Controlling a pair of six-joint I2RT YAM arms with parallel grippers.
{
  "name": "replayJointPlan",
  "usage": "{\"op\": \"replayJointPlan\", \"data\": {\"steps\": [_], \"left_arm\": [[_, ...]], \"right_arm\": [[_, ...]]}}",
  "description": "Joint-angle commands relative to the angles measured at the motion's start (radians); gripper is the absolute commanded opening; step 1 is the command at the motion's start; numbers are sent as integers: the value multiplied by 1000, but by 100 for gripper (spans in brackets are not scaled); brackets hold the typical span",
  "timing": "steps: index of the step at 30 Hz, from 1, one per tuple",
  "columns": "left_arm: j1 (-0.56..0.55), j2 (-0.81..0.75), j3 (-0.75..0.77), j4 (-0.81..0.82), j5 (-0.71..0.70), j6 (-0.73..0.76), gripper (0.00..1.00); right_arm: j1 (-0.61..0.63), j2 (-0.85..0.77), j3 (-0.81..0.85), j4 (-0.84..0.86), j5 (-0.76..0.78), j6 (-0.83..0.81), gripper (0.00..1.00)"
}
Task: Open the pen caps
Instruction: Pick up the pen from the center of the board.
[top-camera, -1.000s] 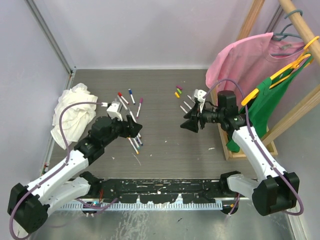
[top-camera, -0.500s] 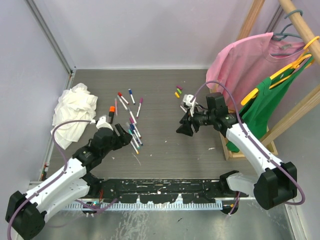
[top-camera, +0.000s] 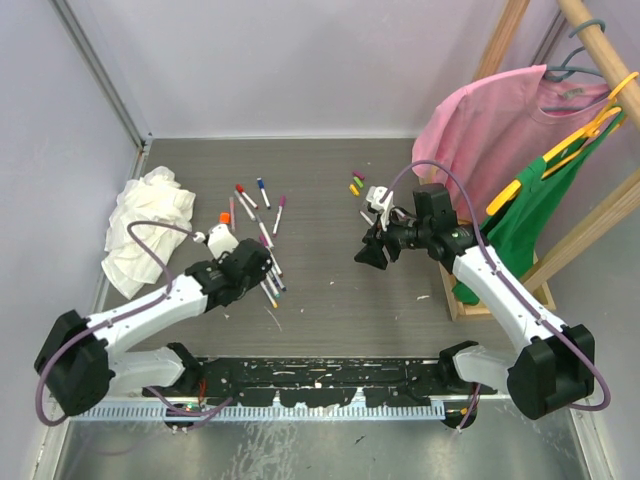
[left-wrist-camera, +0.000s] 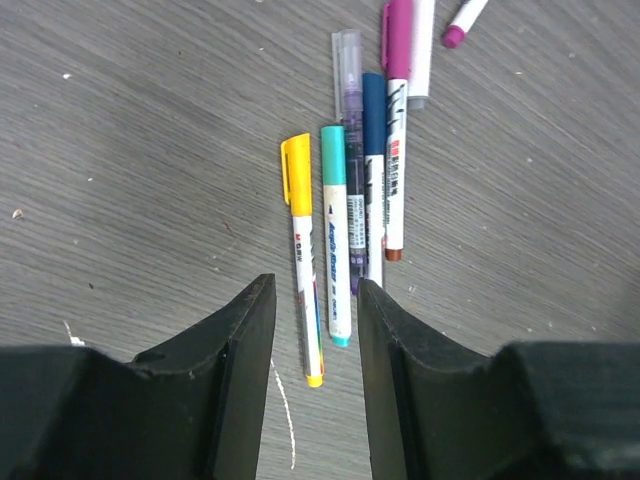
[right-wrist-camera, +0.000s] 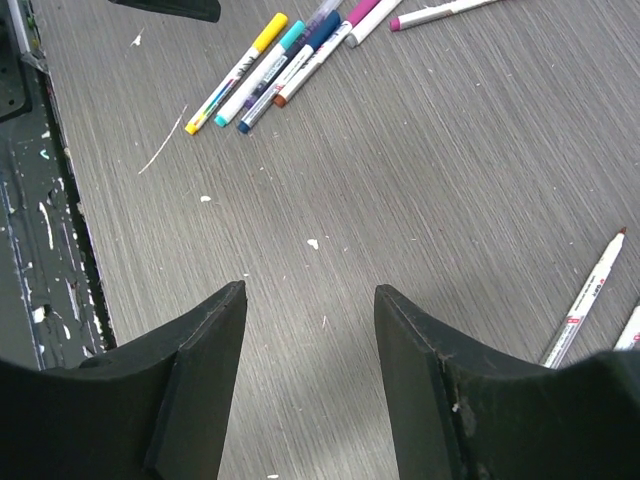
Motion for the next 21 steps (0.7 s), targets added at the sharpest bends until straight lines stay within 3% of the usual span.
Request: {"op": "replayJointPlan", "data": {"steps": [1, 12, 18, 21], "left_arm": [[-17, 94, 66, -69, -74, -96, 39], [-51, 320, 149, -31, -82, -70, 33], [-54, 405, 217, -109, -72, -66, 22], [-64, 426, 228, -137, -74, -74, 21]], "right_arm": [[3, -11, 45, 8, 12, -17, 60], [6, 26, 55, -19, 21, -38, 60], [7, 43, 67, -42, 30, -55, 60], [7, 48, 73, -52, 30, -59, 60]]}}
